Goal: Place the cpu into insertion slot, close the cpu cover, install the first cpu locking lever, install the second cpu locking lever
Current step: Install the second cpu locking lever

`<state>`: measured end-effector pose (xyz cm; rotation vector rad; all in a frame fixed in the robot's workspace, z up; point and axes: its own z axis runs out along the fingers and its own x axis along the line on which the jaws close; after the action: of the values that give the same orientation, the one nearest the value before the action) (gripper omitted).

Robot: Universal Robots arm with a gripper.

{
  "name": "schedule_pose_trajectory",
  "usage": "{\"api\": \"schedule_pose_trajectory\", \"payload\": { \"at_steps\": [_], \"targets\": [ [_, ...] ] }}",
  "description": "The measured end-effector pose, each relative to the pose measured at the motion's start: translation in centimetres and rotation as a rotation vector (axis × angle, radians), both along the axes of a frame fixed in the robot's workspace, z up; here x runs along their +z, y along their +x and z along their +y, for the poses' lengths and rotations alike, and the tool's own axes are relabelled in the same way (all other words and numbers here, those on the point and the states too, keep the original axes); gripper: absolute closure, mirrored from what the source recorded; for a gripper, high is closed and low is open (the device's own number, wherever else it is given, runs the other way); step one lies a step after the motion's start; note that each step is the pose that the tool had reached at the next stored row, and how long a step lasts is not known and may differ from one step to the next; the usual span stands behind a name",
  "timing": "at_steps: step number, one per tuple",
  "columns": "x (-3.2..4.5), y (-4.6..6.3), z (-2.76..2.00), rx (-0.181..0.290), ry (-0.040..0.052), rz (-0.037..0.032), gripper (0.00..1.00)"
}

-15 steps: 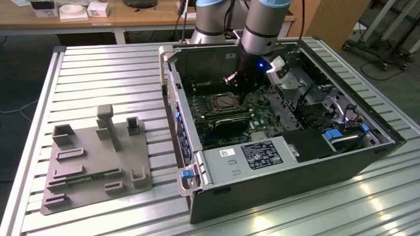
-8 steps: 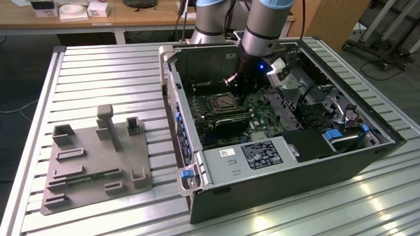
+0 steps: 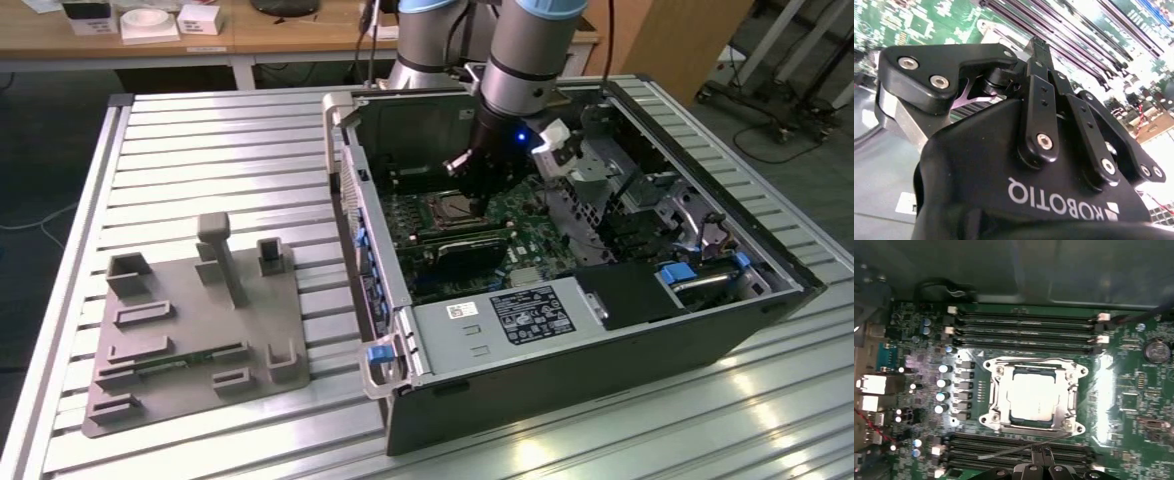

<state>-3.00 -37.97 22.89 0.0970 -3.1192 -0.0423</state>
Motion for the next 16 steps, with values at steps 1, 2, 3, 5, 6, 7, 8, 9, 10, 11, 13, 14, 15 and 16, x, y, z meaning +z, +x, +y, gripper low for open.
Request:
{"api": "schedule_pose_trajectory", "payload": {
  "at_steps": [1, 2, 3, 5, 6, 7, 8, 9, 10, 11, 13, 14, 15, 16],
  "targets": [
    [-0.01, -0.2, 0.0, 0.0, -0.0001, 0.0, 0.9],
    [-0.02, -0.4, 0.0, 0.0, -0.0002, 0.0, 0.9],
    [-0.03, -0.6, 0.0, 0.0, -0.0002, 0.0, 0.9],
    [-0.1, -1.1, 0.0, 0.0, -0.0003, 0.0001, 0.9],
    [-0.16, -1.3, 0.0, 0.0, -0.0003, 0.0001, 0.9],
    [-0.24, -1.6, 0.0, 0.0, -0.0003, 0.0001, 0.9],
    [-0.32, -1.8, 0.0, 0.0, -0.0003, 0.0001, 0.9],
    [-0.4, -2.0, 0.0, 0.0, -0.0002, 0.0001, 0.9],
    [-0.49, -2.3, 0.0, 0.0, -0.0002, 0.0001, 0.9],
    [-0.59, -2.4, 0.0, 0.0, -0.0001, 0.0, 0.9],
    [-0.77, -2.7, 0.0, 0.0, -0.0001, 0.0001, 0.9],
    [-0.87, -2.9, 0.0, 0.0, -0.0002, 0.0001, 0.9],
    [-0.96, -3.0, 0.0, 0.0, -0.0002, 0.0001, 0.9],
    [-1.04, -3.1, 0.0, 0.0, -0.0002, 0.0001, 0.9]
  ]
}}
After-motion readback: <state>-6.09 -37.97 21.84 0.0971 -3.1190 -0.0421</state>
